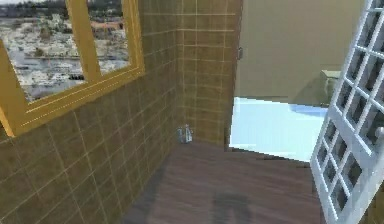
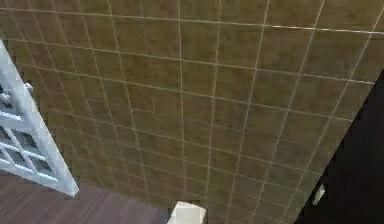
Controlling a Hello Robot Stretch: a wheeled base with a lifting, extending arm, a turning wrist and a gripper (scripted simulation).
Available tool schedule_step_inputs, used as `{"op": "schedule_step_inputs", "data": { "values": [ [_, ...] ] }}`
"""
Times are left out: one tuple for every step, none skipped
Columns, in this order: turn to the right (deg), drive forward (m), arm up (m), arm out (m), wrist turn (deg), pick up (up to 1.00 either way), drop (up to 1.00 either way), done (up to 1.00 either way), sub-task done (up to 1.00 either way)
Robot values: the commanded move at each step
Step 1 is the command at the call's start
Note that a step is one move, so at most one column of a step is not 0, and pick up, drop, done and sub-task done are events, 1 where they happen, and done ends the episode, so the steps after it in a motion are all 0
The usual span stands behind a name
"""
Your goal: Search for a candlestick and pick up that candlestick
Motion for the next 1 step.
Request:
{"op": "schedule_step_inputs", "data": {
  "values": [
    [15.0,0.0,0.0,0.0,0.0,0.0,0.0,0.0,0.0]
  ]
}}
